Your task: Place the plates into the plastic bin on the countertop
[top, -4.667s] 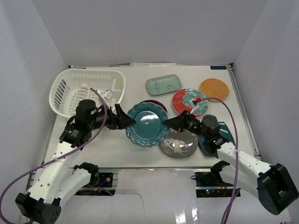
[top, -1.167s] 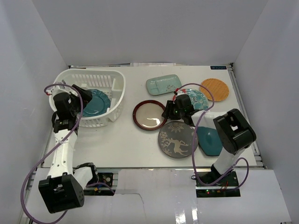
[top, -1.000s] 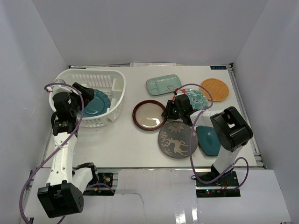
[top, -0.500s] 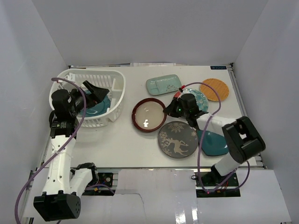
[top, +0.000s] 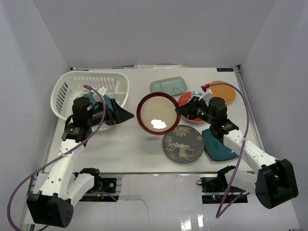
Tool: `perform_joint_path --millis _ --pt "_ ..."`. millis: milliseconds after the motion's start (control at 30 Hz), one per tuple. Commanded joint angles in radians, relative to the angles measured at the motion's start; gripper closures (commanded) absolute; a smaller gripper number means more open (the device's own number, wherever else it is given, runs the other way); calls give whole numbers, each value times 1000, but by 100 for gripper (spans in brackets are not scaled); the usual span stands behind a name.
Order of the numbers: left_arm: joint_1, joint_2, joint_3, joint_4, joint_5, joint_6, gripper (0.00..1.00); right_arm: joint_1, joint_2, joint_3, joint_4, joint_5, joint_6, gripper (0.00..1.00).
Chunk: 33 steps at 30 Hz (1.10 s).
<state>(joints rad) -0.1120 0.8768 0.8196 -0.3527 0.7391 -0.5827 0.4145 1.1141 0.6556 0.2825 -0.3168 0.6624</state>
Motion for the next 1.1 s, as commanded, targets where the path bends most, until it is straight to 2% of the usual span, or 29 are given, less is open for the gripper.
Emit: perform_joint_path --millis 0,133,233,267,333,367,567,600,633,667,767,867,933,1067 --pt "-89 60 -20 18 -17 6 8 -2 -60 15 107 -146 88 92" --pt "-184 120 -53 119 -43 -40 8 -3 -60 12 107 -177 91 92" --pt "-258 175 -48 144 -108 -37 16 -2 -53 6 112 -197 92 92" --pt "-279 185 -43 144 -134 -36 29 -2 -51 0 112 -203 92 92" --pt "-287 198 -43 156 -173 -39 42 -2 -53 -5 110 -203 89 92" --pt "-290 200 -39 158 -182 -42 56 -2 -53 -11 110 -200 89 92" --pt "-291 222 -20 161 -222 -42 94 -3 -59 -28 104 -196 78 90" --pt "-291 220 -16 159 -230 -43 100 -2 -65 -31 101 -192 75 83" --pt "-293 218 -13 158 -240 -43 100 -3 -68 -33 95 -191 71 73" --pt "-293 214 -10 155 -263 -45 100 -3 -72 -33 75 -188 59 50" --pt "-291 218 21 156 -288 -54 100 -3 -94 -27 22 -192 37 25" --pt "-266 238 90 159 -294 -68 100 -3 -163 -36 -25 -165 6 8" --pt "-230 240 145 167 -297 -83 100 -5 -197 -43 -84 -150 -24 4" --pt "7 222 168 268 -178 -198 100 -3 -287 -74 -164 -119 -69 2"
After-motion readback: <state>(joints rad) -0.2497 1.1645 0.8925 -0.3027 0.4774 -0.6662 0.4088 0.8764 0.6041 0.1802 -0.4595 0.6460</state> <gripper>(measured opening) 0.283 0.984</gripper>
